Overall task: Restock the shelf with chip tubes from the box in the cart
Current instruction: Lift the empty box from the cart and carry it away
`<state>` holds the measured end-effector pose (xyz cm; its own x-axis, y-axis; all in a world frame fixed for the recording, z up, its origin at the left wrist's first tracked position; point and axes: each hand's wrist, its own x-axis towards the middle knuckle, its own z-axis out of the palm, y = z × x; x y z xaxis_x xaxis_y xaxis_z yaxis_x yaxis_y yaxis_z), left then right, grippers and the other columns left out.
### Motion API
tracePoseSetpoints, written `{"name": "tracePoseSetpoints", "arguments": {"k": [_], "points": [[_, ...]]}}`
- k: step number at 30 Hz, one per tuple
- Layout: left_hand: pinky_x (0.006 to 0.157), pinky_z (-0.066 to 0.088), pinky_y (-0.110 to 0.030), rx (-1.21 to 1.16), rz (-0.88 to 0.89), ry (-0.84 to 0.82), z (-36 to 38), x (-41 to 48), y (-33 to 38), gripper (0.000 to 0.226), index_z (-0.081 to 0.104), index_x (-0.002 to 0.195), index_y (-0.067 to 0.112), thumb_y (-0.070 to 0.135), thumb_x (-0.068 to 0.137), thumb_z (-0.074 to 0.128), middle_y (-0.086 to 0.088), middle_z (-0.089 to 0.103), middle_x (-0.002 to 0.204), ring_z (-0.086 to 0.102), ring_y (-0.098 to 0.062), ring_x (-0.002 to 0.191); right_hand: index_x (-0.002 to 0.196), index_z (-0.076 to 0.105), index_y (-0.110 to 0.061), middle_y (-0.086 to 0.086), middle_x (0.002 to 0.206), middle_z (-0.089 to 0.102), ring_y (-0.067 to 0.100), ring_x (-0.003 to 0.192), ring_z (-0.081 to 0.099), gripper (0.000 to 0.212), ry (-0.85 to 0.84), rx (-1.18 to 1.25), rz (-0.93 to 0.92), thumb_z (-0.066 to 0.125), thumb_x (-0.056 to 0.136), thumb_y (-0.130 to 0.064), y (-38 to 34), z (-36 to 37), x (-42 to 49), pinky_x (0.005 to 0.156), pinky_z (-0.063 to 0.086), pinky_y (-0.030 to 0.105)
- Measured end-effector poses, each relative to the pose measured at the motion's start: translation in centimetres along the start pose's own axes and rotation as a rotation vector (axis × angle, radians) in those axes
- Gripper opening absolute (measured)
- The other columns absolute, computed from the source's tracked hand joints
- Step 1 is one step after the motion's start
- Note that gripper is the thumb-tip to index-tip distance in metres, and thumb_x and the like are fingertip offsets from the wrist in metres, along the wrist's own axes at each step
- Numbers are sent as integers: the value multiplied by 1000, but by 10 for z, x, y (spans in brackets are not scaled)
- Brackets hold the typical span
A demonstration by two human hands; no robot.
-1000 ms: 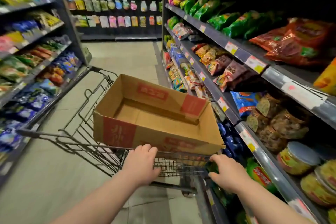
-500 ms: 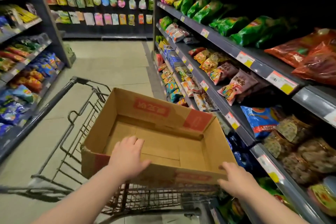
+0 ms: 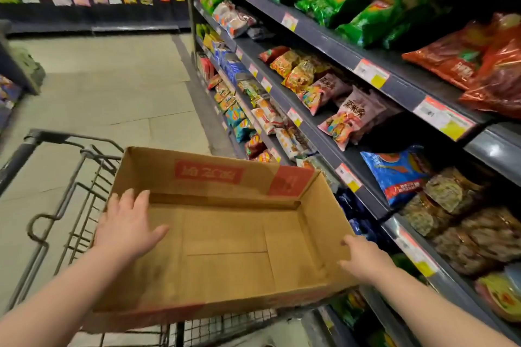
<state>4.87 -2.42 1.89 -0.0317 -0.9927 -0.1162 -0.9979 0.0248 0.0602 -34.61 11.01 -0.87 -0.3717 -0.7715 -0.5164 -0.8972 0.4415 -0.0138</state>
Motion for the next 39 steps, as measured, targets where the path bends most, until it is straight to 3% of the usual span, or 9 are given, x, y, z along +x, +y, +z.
{"name": "tracePoseSetpoints", "arguments": {"k": [8, 10, 16, 20, 25, 27, 32, 36, 39], "points": [[117, 14, -49, 63, -153, -10, 10, 28, -2, 93, 11, 151, 21, 59, 81, 58, -12, 4, 159, -1, -34, 146, 136, 41, -22, 2, 138, 41, 24, 121, 49, 52, -81, 18, 7, 55, 88, -39, 19, -6, 82, 91, 48, 36], [116, 15, -49, 64, -243, -23, 5, 37, -5, 93, 13, 151, 18, 56, 81, 60, -14, 9, 158, 6, -36, 145, 134, 40, -20, 3, 137, 40, 25, 120, 48, 52, -103, 40, 16, 55, 88, -38, 21, -5, 102, 91, 48, 36], [107, 35, -50, -246, -469, -17, 5, 53, -13, 92, 18, 149, 8, 27, 78, 75, -21, 34, 148, 40, -40, 131, 139, 28, -17, 10, 137, 37, 32, 121, 47, 61, -82, 229, 101, 57, 87, -31, 20, -6, 138, 93, 41, 39], [104, 39, -51, -197, -505, 8, 11, 56, -11, 91, 22, 148, 7, 26, 77, 76, -23, 41, 143, 45, -40, 127, 138, 27, -12, 15, 133, 47, 34, 113, 52, 65, -102, 430, 130, 61, 84, -24, 22, -1, 157, 93, 45, 41], [102, 41, -52, -135, -550, -50, 14, 60, -13, 98, 20, 148, 10, 30, 73, 79, -26, 45, 138, 47, -41, 124, 138, 27, -9, 14, 119, 57, 32, 99, 57, 60, -124, 520, 172, 60, 88, -19, 23, 6, 174, 77, 43, 32], [101, 41, -52, -95, -567, -68, 14, 61, -10, 99, 18, 148, 9, 31, 74, 78, -28, 44, 137, 47, -43, 123, 134, 30, -8, 11, 106, 56, 28, 86, 51, 53, -125, 543, 182, 58, 89, -18, 23, 8, 179, 72, 40, 31], [98, 43, -54, -91, -593, -52, 18, 59, -5, 92, 17, 148, 12, 33, 79, 73, -28, 41, 138, 48, -45, 121, 129, 33, -8, 8, 97, 51, 27, 80, 51, 47, -118, 574, 204, 57, 89, -18, 21, 9, 179, 70, 42, 32], [95, 46, -55, -131, -578, 14, 14, 54, -4, 88, 20, 147, 14, 34, 79, 72, -25, 46, 137, 51, -43, 119, 129, 34, -8, 7, 95, 52, 23, 73, 50, 46, -100, 574, 221, 56, 89, -17, 19, 4, 171, 62, 39, 30], [92, 48, -55, -165, -556, 43, 8, 47, -10, 86, 23, 145, 14, 35, 78, 73, -24, 50, 133, 54, -43, 115, 130, 33, -7, 13, 109, 56, 29, 83, 51, 49, -53, 565, 236, 57, 89, -19, 16, -5, 162, 67, 39, 30]]}}
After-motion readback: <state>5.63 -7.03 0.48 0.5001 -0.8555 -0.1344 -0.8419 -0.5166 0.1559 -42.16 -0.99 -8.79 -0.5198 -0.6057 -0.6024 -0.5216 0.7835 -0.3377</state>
